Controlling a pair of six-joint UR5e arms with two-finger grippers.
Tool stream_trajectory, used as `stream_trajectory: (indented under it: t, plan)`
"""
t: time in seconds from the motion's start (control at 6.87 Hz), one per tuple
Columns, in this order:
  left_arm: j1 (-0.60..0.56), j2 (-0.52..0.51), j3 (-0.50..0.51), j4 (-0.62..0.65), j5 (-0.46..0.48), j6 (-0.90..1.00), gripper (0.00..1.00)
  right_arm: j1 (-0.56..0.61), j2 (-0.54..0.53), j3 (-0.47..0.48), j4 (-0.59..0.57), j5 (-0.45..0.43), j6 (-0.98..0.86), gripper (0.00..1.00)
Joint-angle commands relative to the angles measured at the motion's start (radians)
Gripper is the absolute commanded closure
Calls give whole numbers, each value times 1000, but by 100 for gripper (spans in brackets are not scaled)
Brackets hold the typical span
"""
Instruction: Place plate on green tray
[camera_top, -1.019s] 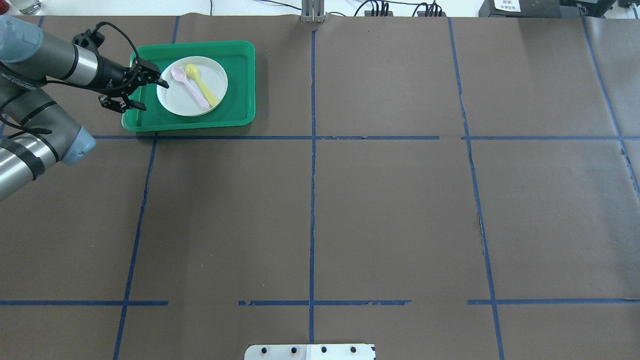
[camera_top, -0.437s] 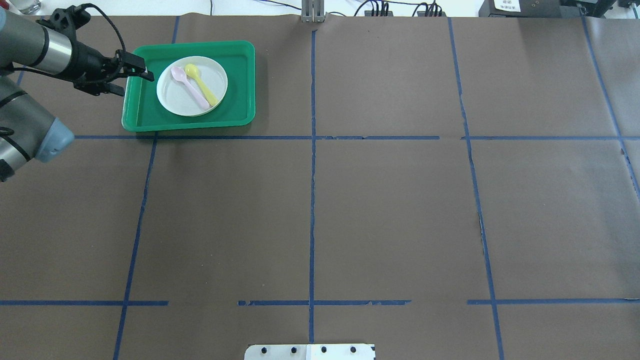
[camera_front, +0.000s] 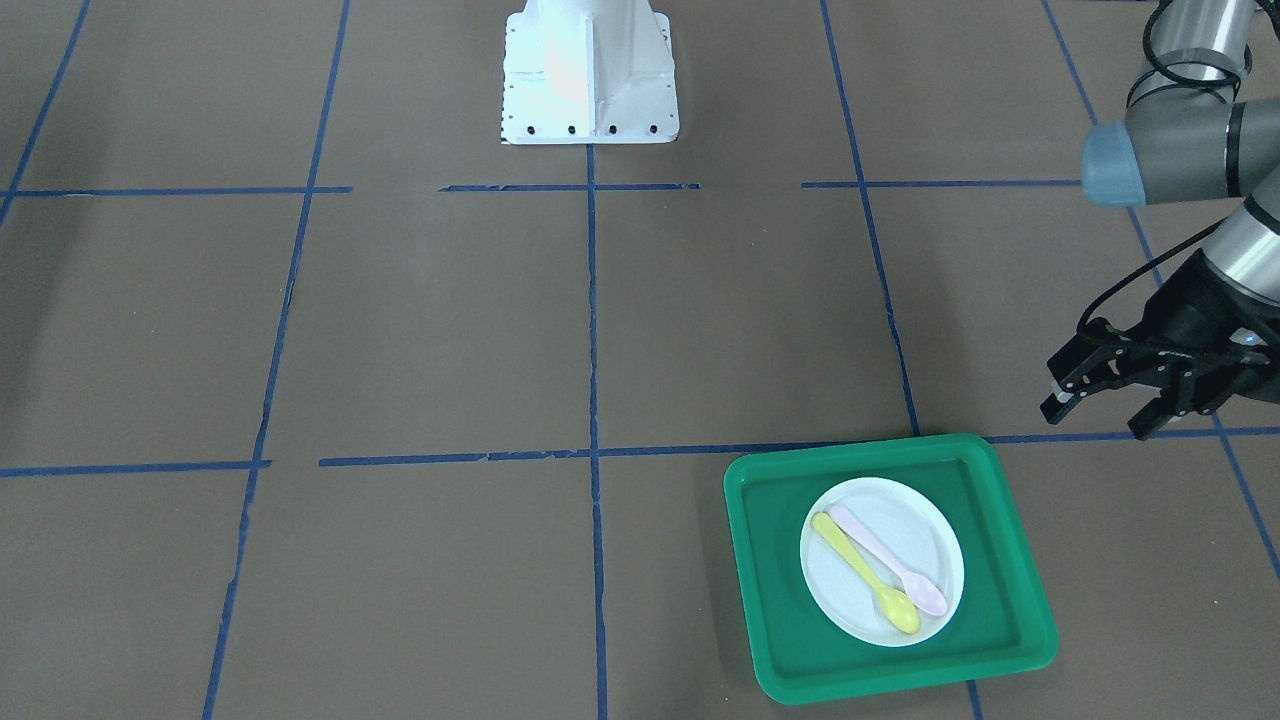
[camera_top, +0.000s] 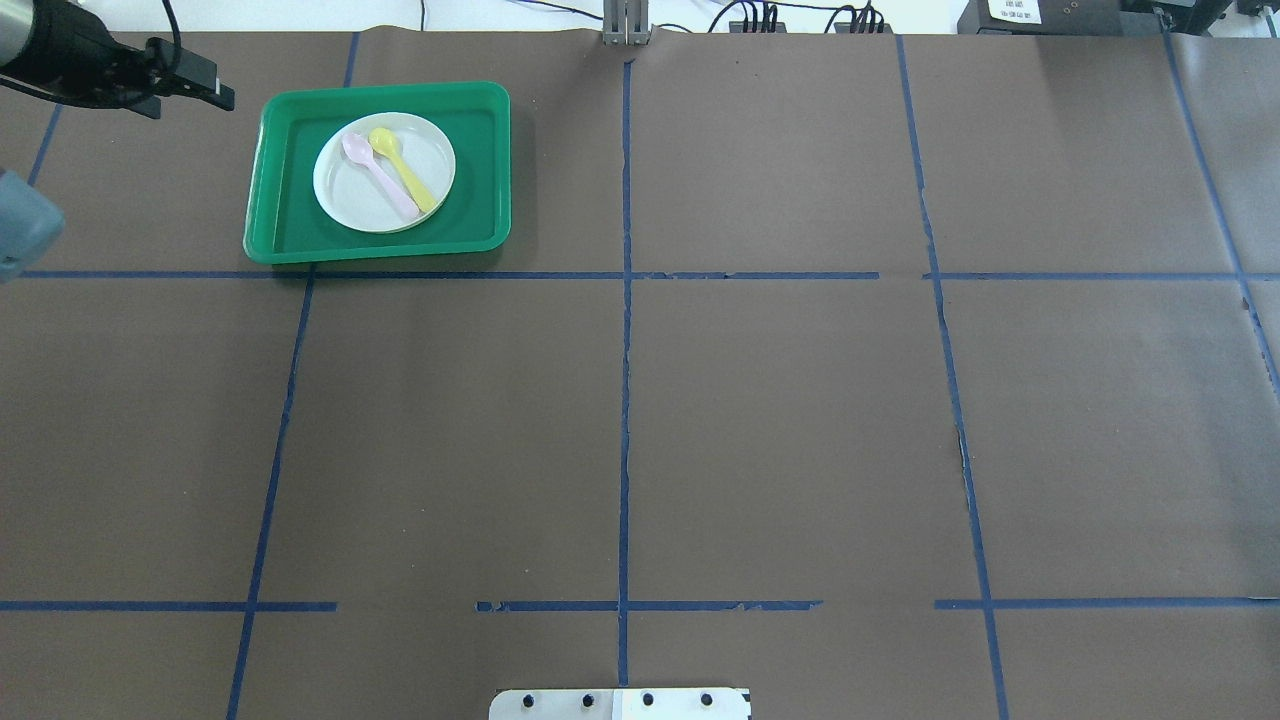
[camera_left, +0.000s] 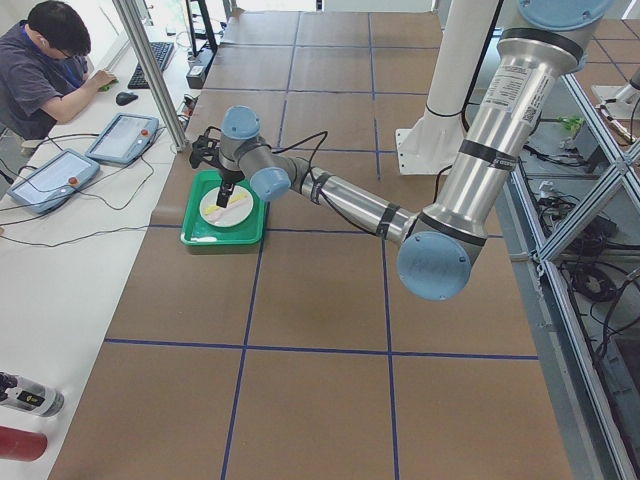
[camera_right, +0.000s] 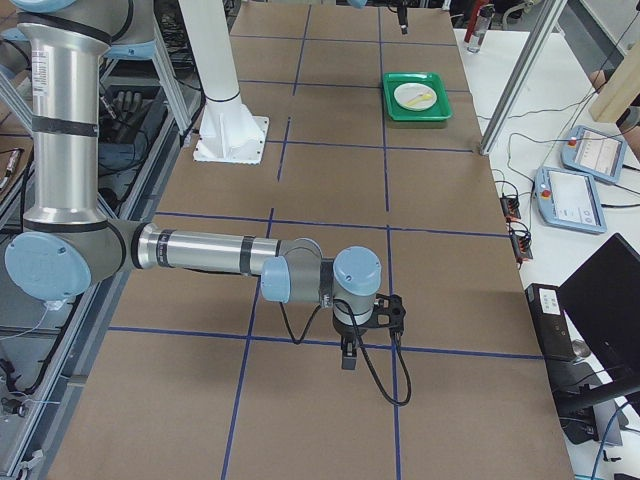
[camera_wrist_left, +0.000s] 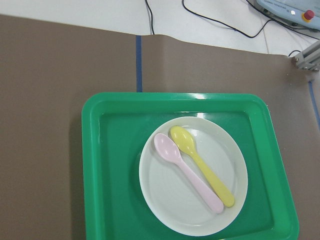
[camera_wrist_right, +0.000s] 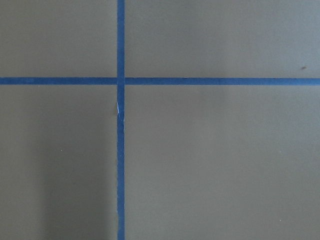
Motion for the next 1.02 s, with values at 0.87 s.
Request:
stream_trajectory:
  t: [0.87]
  plan:
    - [-254,366,-33,395,-126,586,0,0,0,0,0,0,0,0]
